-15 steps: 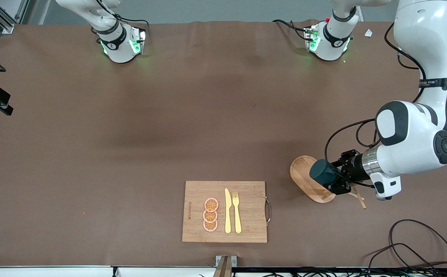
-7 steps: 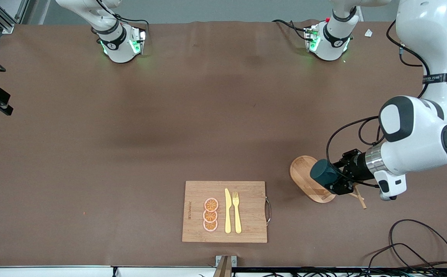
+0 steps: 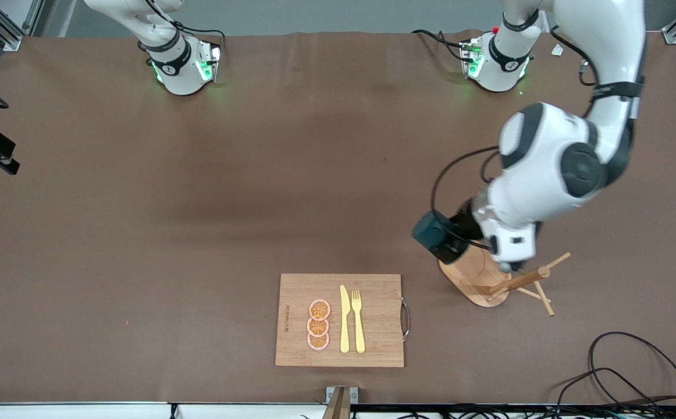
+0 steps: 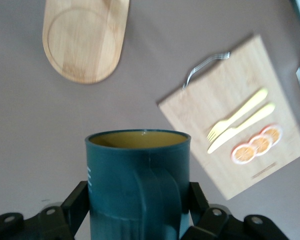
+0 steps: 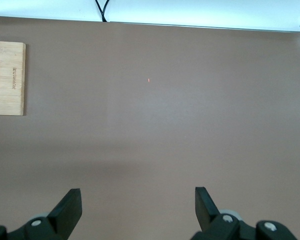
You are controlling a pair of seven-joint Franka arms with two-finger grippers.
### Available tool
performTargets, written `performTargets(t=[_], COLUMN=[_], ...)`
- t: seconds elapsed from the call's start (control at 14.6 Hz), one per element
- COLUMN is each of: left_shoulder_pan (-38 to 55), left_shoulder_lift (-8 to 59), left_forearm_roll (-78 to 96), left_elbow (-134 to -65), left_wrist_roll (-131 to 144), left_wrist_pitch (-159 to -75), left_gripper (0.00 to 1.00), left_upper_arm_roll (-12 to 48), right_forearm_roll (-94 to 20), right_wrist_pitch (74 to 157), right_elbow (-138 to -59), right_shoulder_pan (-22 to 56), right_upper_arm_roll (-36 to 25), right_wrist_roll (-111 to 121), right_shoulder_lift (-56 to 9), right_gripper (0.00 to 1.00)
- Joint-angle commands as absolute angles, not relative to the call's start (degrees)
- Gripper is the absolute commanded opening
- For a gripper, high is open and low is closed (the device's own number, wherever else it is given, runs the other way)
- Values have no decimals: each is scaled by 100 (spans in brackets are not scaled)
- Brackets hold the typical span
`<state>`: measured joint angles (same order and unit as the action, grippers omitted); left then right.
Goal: Transfer cup from left to right arm and place
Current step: 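Lift the teal mug off the stand with the left gripper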
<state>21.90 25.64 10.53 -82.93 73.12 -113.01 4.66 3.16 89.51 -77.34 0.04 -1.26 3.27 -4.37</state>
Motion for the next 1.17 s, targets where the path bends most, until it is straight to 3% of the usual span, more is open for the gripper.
performTargets(t=[0.0,0.55,1.1], left_shoulder_pan=[2854,4481,5695], left_shoulder_lift=[2584,3497,4543], left_forearm_roll=[267,-2914,-5860], left_elbow=[-8253,-8156,-8156], left_wrist_roll=[7558,8752,11640], left_wrist_pitch=[-11320,-11698,-11856], left_gripper=[60,60,59], left_upper_arm_roll=[404,396,378], right_forearm_roll=[264,290,290], right_wrist_pitch=[8930,9035,9026], right_elbow=[-7708,-7708,-7708], right_shoulder_pan=[-18,-62,-88], right_upper_arm_roll=[-114,-132,-149], right_wrist_roll=[299,316,272], right_shoulder_lift=[-413,-422,-431], right_gripper=[100,100,100])
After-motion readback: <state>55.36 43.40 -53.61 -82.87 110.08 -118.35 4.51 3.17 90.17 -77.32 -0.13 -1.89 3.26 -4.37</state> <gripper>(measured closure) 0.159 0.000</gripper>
